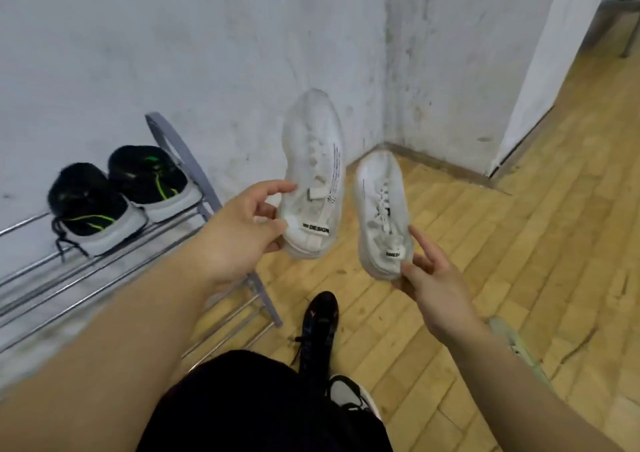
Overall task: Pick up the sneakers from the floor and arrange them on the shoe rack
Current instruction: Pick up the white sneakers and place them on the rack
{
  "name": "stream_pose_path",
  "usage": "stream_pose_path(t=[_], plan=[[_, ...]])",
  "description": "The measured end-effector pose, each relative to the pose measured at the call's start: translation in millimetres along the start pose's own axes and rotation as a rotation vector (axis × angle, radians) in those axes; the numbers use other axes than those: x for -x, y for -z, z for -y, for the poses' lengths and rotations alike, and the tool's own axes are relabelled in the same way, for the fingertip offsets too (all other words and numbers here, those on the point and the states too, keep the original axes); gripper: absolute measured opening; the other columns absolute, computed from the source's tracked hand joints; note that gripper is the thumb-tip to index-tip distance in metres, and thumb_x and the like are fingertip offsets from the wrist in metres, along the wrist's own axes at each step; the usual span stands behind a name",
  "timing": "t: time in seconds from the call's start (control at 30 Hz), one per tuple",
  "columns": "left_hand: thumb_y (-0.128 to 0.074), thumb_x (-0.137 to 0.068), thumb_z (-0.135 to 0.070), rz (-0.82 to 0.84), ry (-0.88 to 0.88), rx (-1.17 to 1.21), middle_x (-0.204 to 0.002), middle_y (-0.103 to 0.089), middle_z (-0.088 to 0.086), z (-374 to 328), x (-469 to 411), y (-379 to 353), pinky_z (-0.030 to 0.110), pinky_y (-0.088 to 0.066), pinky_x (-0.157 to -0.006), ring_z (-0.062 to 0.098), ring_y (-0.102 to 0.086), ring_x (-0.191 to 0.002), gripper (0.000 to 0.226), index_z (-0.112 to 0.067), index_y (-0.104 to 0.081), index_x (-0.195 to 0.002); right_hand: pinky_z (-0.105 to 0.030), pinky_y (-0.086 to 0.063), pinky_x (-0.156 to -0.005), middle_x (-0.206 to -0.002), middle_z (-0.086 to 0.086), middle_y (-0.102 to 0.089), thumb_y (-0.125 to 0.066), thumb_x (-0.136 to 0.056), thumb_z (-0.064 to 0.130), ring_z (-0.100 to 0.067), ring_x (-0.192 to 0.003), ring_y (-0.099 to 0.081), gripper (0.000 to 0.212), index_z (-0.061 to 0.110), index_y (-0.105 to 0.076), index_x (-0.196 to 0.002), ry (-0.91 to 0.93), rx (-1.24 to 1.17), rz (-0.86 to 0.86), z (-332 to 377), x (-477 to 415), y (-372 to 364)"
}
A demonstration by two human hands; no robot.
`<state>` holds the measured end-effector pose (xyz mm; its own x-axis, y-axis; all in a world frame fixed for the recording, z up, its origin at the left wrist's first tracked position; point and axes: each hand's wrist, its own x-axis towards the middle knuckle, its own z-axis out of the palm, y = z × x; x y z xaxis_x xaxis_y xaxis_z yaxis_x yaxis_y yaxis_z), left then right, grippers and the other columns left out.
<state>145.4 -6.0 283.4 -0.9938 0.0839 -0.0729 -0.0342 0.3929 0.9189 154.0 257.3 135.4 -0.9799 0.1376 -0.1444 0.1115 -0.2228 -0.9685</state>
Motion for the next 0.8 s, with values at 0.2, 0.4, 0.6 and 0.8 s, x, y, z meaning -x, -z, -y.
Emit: stream_pose_path(t=[0.2,0.4,0.6,0.8], plan=[[-0.057,-0.100,0.004,-0.397,-0.165,0.107,-0.106,-0.066,0.006,-20,107,127,0.034,-0.060,-0.087,0.022,-0.072,-0.099,0.051,-0.042,-0.067,-0.117,-0.037,-0.059,-0.091,-0.123,0.002,-0.073,-0.066,-0.097,0.003,-0.014,-0.110,-0.072,0.059,0.044,-0.057,-0.139,0.215,-0.052,0.306,102,24,-136],[-0.056,-0.101,0.002,-0.753,-0.148,0.177,-0.118,-0.065,0.012,26,220,213,0.039,-0.059,-0.093,0.026,-0.073,-0.104,0.055,-0.051,-0.068,-0.113,-0.039,-0.061,-0.086,-0.120,-0.002,-0.072,-0.069,-0.094,0.000,-0.019,-0.107,-0.073,0.061,0.045,-0.060,-0.132,0.281,-0.005,0.640,133,81,-282],[-0.055,-0.102,-0.001,-0.942,-0.034,0.205,-0.110,-0.066,0.007,97,298,251,0.038,-0.060,-0.088,0.020,-0.075,-0.093,0.052,-0.050,-0.064,-0.119,-0.038,-0.062,-0.086,-0.109,0.004,-0.077,-0.062,-0.097,-0.004,-0.019,-0.104,-0.074,0.059,0.042,-0.057,-0.134,0.198,0.138,0.900,98,128,-357],[-0.052,-0.102,0.005,-0.988,0.013,0.222,-0.100,-0.063,0.004,119,325,273,0.033,-0.060,-0.083,0.022,-0.072,-0.093,0.049,-0.040,-0.058,-0.122,-0.049,-0.059,-0.094,-0.128,-0.002,-0.069,-0.065,-0.095,-0.002,-0.026,-0.112,-0.071,0.056,0.042,-0.067,-0.130,-0.011,0.477,1.192,60,109,-330]])
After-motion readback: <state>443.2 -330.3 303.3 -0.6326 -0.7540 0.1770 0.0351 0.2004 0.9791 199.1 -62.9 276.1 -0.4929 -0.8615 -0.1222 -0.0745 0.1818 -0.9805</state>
